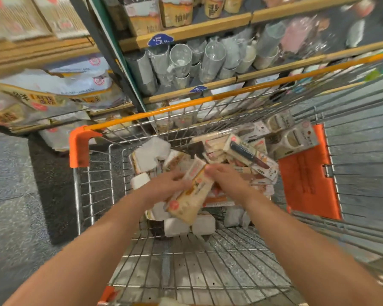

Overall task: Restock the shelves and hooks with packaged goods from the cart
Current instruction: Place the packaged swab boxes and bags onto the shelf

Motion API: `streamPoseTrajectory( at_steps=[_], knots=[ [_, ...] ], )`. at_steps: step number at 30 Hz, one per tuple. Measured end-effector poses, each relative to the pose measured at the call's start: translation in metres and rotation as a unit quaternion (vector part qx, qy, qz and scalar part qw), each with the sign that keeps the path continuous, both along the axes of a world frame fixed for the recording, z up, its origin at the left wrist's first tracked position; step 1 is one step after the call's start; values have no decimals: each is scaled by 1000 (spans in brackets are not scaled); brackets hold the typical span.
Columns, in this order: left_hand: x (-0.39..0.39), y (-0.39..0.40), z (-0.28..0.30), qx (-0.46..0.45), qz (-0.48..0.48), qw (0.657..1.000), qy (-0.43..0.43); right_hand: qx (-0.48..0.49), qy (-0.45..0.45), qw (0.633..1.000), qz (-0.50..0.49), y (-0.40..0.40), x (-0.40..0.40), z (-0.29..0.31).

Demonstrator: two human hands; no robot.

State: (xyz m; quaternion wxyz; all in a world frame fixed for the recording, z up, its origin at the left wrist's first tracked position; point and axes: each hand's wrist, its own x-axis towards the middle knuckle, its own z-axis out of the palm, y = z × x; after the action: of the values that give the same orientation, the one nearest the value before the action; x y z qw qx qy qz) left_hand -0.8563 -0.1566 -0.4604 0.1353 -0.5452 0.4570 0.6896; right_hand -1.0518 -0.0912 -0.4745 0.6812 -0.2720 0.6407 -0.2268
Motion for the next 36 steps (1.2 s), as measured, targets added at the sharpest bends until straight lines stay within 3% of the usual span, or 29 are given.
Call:
streamPoseTrajectory(
  at_steps=[3,6,9,13,18,22,26,29,32,36],
  knots=[
    [-1,23,-18,3,-36,999,-14,71,-43,995,-62,29,8,-24],
    [1,44,-33,2,26,998,-60,134,-51,981,-130,57,0,-47],
    [-1,59,-45,22,129,988,-85,127,45,976,-168,88,-31,-65],
    [-8,69,-53,3,147,984,-96,167,138,956,-196,129,-80,-84],
    [-6,72,-65,19,200,972,-120,252,209,938,-111,161,-104,-109],
    [-1,76,-75,37,202,971,-119,191,219,937,-192,149,-105,-102],
    [-4,78,-78,34,203,971,-121,94,275,908,-303,124,-113,-81],
    [-10,73,-75,22,206,972,-108,60,307,916,-250,101,-125,-71],
    [-13,68,-69,-5,245,964,-103,139,252,943,-165,95,-127,-78],
    [6,58,-56,-51,291,946,-133,250,198,942,-106,111,-95,-99]
  ],
)
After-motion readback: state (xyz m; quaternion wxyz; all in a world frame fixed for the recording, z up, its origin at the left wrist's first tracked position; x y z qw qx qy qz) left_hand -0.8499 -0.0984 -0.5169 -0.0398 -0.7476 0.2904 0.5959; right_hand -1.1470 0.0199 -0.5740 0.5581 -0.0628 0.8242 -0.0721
